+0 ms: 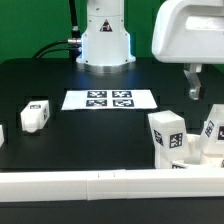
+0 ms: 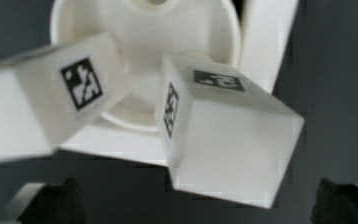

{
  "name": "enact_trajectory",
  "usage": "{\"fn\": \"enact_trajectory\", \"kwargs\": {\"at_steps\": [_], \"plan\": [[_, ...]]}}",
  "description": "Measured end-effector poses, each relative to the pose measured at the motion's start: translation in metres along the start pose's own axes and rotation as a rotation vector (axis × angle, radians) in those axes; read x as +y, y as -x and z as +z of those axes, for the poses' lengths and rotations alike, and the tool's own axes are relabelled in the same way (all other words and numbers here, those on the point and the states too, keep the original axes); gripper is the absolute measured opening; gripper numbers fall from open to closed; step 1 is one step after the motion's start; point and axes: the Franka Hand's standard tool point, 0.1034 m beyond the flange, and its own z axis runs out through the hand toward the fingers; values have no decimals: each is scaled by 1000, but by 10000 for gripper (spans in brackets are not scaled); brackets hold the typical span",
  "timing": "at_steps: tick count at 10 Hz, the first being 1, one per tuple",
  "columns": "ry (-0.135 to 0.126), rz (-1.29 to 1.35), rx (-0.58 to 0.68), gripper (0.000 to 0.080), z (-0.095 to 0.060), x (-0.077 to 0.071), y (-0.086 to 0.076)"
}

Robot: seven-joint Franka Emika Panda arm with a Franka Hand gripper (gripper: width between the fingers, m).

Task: Assemble stool

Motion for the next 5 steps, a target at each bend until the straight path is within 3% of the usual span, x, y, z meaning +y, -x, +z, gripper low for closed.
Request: {"fn": "enact_trajectory", "kwargs": {"at_steps": [2,5], "plan": [[-2,-279,-4,649,0,-11,-2],[30,-439,33,649,-5,-1,1]]}}
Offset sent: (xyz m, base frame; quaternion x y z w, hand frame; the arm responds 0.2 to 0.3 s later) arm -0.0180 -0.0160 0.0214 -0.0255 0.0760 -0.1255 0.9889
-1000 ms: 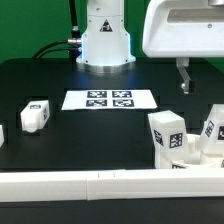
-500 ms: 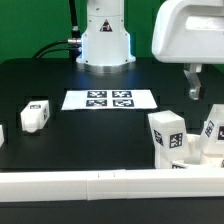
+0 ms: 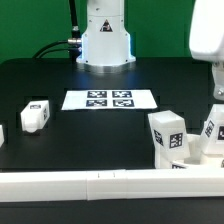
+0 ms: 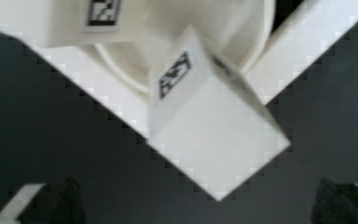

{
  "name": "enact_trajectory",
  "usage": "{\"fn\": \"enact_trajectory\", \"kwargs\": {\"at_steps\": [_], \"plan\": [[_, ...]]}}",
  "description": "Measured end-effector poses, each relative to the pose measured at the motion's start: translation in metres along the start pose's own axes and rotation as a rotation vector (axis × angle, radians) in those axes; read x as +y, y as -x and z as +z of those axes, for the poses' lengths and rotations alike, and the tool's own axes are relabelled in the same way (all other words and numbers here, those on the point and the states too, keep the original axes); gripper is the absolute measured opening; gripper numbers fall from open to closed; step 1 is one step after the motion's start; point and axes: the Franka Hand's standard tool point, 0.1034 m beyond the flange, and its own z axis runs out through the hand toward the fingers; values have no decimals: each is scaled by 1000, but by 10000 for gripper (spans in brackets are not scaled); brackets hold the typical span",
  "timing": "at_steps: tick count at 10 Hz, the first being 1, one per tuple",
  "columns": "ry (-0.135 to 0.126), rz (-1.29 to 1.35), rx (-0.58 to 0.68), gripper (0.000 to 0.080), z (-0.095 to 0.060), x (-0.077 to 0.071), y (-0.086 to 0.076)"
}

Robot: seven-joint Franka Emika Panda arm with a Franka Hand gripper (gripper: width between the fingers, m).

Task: Assemble stool

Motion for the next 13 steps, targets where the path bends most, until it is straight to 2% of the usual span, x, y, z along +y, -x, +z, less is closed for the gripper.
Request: {"fn": "enact_trajectory", "kwargs": {"at_steps": [2,3,4,5,7,9,10,11,12,13], "plan": [[14,-118,-13,649,2,3,2],[17,-135,-30,649,8,3,3],[10,-160,-49,649,16,4,6],[-7,-181,-82,649,24,2,9],[-35,-217,-132,649,37,-7,3],[-26,-251,-152,649,41,-3,-1],[-26,-240,-153,527,41,-2,0],[-23,-222,-155,527,41,-1,1],[-22,-221,-157,388,42,-1,1],[-20,-183,-158,336,42,0,2]]}}
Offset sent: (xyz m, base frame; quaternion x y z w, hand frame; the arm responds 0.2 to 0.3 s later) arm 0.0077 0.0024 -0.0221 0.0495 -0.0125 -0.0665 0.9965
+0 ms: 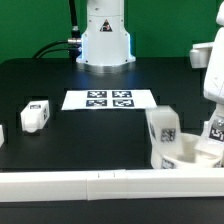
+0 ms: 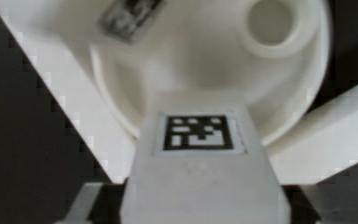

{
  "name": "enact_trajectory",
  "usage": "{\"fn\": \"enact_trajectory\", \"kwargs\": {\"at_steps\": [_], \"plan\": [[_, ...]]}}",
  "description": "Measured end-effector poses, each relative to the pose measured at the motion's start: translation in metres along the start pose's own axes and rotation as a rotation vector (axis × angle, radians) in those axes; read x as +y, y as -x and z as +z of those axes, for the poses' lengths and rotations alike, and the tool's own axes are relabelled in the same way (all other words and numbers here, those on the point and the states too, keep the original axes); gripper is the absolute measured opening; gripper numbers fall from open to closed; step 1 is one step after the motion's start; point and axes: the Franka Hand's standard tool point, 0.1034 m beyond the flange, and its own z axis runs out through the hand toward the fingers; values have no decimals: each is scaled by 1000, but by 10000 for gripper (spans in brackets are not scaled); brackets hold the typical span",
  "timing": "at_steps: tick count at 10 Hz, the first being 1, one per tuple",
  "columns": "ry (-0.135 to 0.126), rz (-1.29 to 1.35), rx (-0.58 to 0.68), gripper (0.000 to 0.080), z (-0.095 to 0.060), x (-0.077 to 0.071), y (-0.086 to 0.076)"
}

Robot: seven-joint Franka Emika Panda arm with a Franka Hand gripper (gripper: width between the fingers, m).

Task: Assemble stool

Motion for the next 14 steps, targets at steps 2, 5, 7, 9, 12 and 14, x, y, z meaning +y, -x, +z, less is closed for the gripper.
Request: {"fn": "enact_trajectory", "kwargs": {"at_steps": [2,5,7,9,12,14], "plan": [[0,146,0,336,0,0,0],[-33,556,-13,336,4,11,12],[-109,828,-64,337,6,14,20],[-104,956,-66,337,6,12,18],[-142,1307,-80,337,9,21,26],[-236,1639,-76,337,12,26,29]]}}
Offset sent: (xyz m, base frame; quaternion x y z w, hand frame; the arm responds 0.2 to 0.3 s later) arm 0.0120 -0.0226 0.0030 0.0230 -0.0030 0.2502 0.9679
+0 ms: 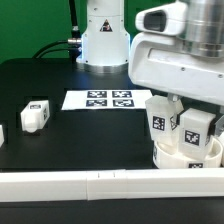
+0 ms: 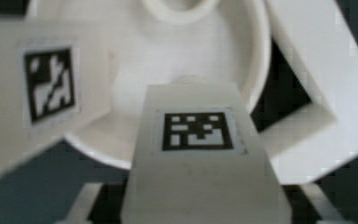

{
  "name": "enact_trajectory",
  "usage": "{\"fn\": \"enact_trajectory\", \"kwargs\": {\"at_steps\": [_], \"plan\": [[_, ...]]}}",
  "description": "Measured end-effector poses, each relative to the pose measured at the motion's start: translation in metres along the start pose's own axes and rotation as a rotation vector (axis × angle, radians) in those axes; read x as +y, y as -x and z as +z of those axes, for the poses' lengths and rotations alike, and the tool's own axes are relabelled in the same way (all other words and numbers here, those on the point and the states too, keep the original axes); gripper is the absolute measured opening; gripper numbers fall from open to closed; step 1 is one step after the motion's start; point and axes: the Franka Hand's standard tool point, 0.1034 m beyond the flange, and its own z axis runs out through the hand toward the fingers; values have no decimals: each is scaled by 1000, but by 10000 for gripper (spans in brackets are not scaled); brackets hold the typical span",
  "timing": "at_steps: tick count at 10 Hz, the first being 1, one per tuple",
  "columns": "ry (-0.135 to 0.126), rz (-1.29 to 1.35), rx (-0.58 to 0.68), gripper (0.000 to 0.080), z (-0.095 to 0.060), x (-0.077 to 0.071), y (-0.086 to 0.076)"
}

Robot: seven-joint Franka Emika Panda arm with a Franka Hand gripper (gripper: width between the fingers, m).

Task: Assemble stool

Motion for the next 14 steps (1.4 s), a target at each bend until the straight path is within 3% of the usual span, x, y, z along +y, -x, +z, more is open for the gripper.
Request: {"fn": "enact_trajectory", "kwargs": {"at_steps": [4,5,6,7,11,13,14], "plan": [[6,288,6,337,0,-2,2],[-27,444,3,337,1,0,-2],[-91,645,-5,337,1,-2,-6],[-136,774,-5,337,2,-1,-6],[-131,1017,-26,337,3,-3,-3],[-194,1389,-59,337,4,-8,1],[-225,1428,-45,337,4,-9,3]]}}
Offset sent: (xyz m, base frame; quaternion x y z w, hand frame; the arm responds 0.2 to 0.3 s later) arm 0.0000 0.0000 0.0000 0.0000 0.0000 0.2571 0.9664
